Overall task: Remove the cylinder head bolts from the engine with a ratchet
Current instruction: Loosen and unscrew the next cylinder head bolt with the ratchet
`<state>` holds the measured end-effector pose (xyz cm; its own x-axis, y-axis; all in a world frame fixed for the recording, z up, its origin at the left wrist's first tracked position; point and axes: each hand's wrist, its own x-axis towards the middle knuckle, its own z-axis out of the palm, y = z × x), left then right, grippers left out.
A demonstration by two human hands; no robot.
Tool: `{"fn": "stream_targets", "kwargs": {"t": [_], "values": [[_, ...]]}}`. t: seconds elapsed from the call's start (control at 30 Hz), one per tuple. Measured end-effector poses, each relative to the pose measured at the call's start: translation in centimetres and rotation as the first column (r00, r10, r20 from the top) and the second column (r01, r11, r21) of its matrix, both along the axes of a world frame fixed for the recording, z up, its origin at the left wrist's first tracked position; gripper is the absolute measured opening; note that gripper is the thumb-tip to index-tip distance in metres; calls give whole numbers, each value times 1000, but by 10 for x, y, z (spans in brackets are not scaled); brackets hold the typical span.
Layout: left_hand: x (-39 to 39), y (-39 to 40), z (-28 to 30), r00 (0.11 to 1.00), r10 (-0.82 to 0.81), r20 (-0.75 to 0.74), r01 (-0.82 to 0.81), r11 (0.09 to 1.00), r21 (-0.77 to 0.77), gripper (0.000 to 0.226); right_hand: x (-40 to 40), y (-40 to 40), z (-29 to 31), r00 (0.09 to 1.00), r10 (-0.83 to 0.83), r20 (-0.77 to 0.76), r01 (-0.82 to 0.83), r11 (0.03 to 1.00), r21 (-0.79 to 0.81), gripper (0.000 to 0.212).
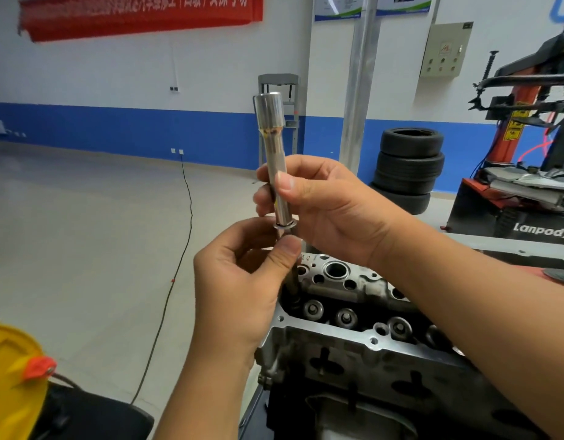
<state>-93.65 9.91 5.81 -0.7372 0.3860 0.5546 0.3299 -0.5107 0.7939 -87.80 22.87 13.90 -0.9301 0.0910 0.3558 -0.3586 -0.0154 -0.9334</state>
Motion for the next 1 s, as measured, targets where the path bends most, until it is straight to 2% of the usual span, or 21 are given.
{"fn": "stream_targets", "kwargs": {"t": [0.07, 0.13, 0.2, 0.33, 0.47, 0.53, 0.6, 0.67, 0.7, 0.8, 0.9, 0.97, 1.0], "values": [[1, 0, 0, 1000, 12, -10, -12, 999, -41, 19, 0, 0, 0, 1000, -6, 5, 6, 1000, 4, 12], [0, -2, 1, 988, -157, -5, 156, 985, -66, 13, 1, 0, 0, 1000, -11, 14, 11, 1000, 5, 12], [-1, -4, 0, 955, -298, 0, 297, 953, -62, 23, 2, -1, 1, 1000, -6, 29, 6, 1000, 1, 12], [-1, -4, 0, 985, -169, -25, 167, 984, -57, 13, 1, -4, 1, 998, 50, 24, -49, 998, -37, 13], [0, -1, -4, 1000, 21, -22, -22, 998, -55, 31, -2, -3, -1, 998, 55, 35, -55, 998, 4, 13], [-1, -2, -5, 999, 15, -51, -19, 996, -83, 26, -1, -3, -1, 998, 46, 45, -47, 999, 22, 14], [-4, -3, -4, 988, -137, -66, 130, 987, -95, 20, -1, -3, -1, 998, 21, 53, -23, 999, 47, 15], [-6, -6, -5, 961, -272, -51, 266, 959, -96, 28, 0, -4, -2, 998, 8, 56, -11, 998, 54, 17], [-7, -5, -4, 961, -267, -65, 259, 959, -111, 27, 0, -4, -1, 999, 6, 51, -8, 999, 46, 17], [-6, -4, -1, 991, -113, -74, 104, 988, -115, 14, -1, -4, -2, 999, 24, 39, -23, 999, -29, 13], [-6, 1, 2, 999, 11, -51, -17, 992, -127, 34, -1, -2, 0, 999, -17, 33, 17, 1000, -6, 12], [-5, 1, 5, 995, 39, -97, -54, 985, -163, 35, 0, -1, 1, 999, -35, 31, 35, 999, 7, 14], [-5, 1, 6, 993, 0, -117, -21, 984, -179, 31, 1, -1, 1, 999, -40, 32, 39, 999, 16, 15]]}}
